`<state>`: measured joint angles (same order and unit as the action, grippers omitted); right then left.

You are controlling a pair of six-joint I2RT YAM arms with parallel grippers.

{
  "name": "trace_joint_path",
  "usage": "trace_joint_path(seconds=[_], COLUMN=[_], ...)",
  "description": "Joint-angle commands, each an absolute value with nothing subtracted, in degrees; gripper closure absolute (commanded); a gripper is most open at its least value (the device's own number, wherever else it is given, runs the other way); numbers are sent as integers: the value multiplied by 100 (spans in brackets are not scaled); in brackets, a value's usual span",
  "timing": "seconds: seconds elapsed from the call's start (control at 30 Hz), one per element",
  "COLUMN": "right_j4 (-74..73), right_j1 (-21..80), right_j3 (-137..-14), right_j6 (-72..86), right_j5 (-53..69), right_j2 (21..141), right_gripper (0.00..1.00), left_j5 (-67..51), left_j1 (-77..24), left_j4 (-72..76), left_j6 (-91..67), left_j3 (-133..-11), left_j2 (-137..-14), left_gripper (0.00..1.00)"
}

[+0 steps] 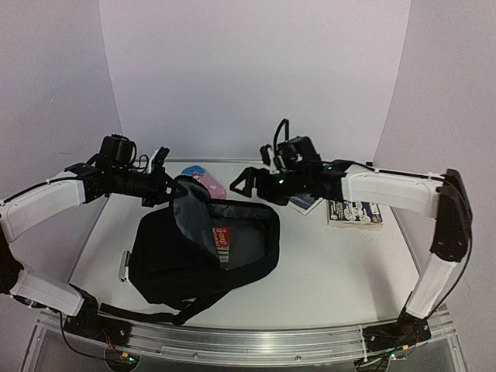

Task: Pack the student bag
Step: Place the book in the student bag.

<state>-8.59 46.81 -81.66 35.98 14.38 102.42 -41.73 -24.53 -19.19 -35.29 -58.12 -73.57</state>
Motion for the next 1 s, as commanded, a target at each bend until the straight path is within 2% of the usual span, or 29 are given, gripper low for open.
trace_joint_path(seconds=[0.0,0.23,0.37,0.47,0.57,0.67,0.87,0.97], right_j4=[-1885,-2106,-2272,-2455,-2606,-2484,-1944,-1858], right_j1=[4390,3036,2766,2687,2566,2138,1559,1332], right_j3=[-7927,-7105,-6918,-6983,-7185,-7346,-8074,-8554], right_j6=[3316,3635,3578,3384,3126,2944,2641,2544], right_j5=[-18,110,-673,-1114,-1439,-954,39,391], right_j2=[9387,8905,9073,9421,9824,10156,10807,11286], right_gripper=[2,2,2,2,2,2,8,12], left_j5=[-3477,-2618,-2428,-2479,-2452,-2291,-2054,-2004], left_j1=[-2376,-2248,-2232,-2224,-2212,-2164,-2033,-1959], left_j4=[-2496,-2897,-2815,-2758,-2845,-3122,-3496,-3513], left_j6=[-3685,-4321,-4463,-4477,-4349,-4173,-3932,-3884], left_j3=[-5210,-4631,-4339,-4319,-4453,-4707,-5144,-5271], left_j2=[-7262,-7457,-7474,-7396,-7226,-7062,-6826,-6747], left_gripper=[100,100,96,81,57,34,10,2])
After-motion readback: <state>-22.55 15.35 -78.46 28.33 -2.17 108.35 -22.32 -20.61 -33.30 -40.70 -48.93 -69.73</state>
